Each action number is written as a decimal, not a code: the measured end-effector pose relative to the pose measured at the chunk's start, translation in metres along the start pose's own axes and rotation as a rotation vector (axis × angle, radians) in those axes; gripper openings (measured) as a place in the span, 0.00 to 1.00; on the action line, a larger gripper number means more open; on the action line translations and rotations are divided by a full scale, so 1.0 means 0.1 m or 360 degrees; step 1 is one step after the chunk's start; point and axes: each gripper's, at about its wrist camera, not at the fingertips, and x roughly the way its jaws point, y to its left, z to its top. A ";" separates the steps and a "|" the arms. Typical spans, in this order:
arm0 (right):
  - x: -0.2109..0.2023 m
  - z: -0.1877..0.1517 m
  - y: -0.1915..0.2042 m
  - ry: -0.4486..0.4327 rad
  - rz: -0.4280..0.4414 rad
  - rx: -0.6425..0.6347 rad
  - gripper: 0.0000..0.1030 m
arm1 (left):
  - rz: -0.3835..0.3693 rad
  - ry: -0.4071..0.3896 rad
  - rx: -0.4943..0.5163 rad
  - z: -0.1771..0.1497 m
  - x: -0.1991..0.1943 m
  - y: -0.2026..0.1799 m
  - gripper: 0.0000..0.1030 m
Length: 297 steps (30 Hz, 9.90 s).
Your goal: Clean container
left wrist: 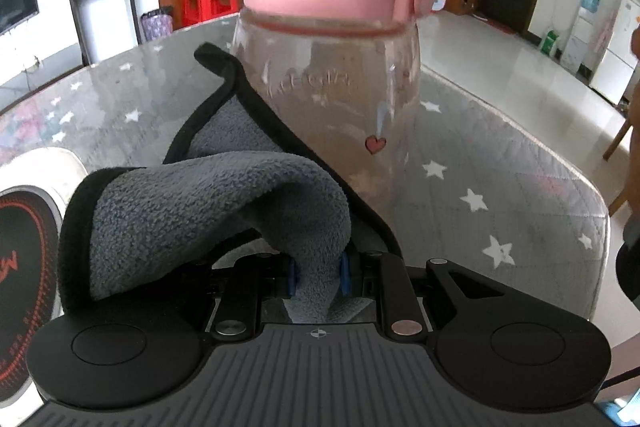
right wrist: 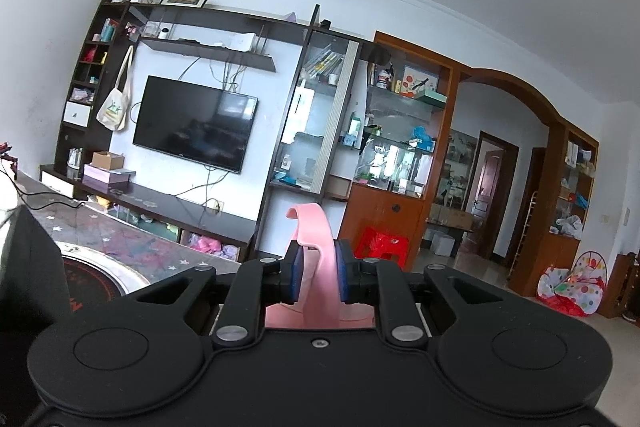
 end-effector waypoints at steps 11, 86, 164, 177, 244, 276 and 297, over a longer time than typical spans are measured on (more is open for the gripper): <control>-0.06 0.04 -0.04 -0.0004 0.0076 0.0053 0.17 | 0.0016 -0.0062 -0.0017 0.03 -0.20 0.09 0.19; -0.11 0.40 0.13 -0.0033 0.0233 -0.0125 0.16 | -0.0076 -0.0066 -0.0146 -0.30 -0.59 -0.01 0.19; -0.34 -0.03 0.03 0.0077 0.0177 0.0172 0.16 | 0.0051 0.0017 -0.0246 -0.41 -0.40 0.57 0.20; -0.32 -0.05 0.03 0.0091 0.0177 0.0189 0.16 | 0.0122 -0.0045 -0.0171 -0.26 -0.58 0.56 0.20; -0.20 -0.24 -0.05 0.0181 0.0167 0.0212 0.16 | 0.0153 0.0029 -0.0050 -0.23 -0.17 0.37 0.20; -0.26 -0.27 -0.15 0.0145 0.0145 0.0216 0.16 | 0.0118 -0.0200 0.0055 -0.02 -0.63 0.12 0.20; -0.25 -0.24 -0.15 0.0160 0.0143 0.0217 0.16 | 0.0082 -0.0036 -0.0042 -0.22 -0.34 0.26 0.20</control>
